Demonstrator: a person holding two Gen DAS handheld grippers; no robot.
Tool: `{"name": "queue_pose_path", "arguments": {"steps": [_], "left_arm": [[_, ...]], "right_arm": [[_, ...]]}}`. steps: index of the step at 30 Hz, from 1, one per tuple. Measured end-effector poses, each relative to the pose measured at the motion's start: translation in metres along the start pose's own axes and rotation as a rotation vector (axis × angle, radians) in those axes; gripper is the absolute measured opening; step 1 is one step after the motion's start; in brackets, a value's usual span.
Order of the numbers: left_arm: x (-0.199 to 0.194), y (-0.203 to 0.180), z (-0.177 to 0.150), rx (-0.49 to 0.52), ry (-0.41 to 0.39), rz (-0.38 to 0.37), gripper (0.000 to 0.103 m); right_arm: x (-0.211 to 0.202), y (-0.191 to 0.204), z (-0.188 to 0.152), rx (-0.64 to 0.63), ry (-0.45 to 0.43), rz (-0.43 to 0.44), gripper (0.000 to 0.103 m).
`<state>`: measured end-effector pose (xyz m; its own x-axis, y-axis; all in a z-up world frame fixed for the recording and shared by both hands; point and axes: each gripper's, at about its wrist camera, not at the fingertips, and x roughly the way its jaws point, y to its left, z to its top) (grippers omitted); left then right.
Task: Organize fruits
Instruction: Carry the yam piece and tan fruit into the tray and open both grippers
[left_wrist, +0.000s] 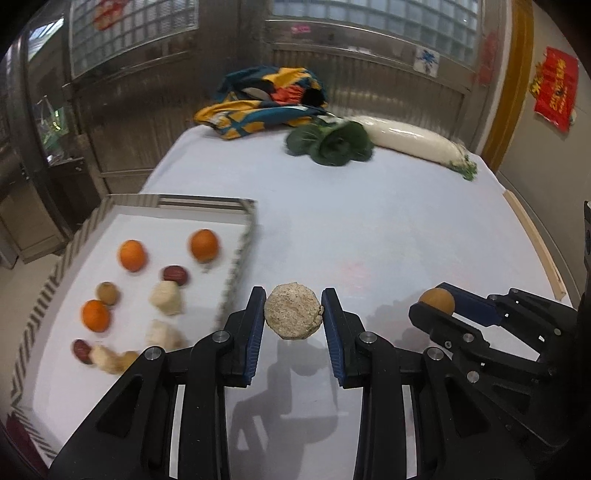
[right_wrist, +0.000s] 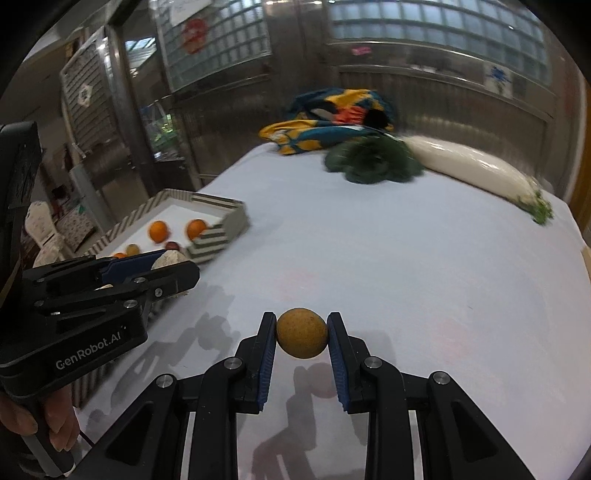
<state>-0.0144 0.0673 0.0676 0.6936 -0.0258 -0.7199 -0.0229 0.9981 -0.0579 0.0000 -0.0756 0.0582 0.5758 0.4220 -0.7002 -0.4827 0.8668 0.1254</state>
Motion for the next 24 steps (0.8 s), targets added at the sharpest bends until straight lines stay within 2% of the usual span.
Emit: {"name": "queue_pose_path", "arguments": {"steps": [11, 18, 24], "left_arm": [[-0.021, 0.064, -0.003, -0.074, -0.020, 0.073, 0.030], [-0.024, 0.116, -0.019, -0.142, 0.021, 0.119, 0.030], [-0.019, 0.143, -0.032, -0.177, 0.066, 0.127, 0.030]], "right_arm": [[0.019, 0.065, 0.028, -0.092, -0.009, 0.086, 0.027], [0.041, 0.104, 0.044, -0.163, 0.014, 0.137, 0.027], [0.073, 0.135, 0.058, -0.221, 0.043, 0.173, 0.027]]}}
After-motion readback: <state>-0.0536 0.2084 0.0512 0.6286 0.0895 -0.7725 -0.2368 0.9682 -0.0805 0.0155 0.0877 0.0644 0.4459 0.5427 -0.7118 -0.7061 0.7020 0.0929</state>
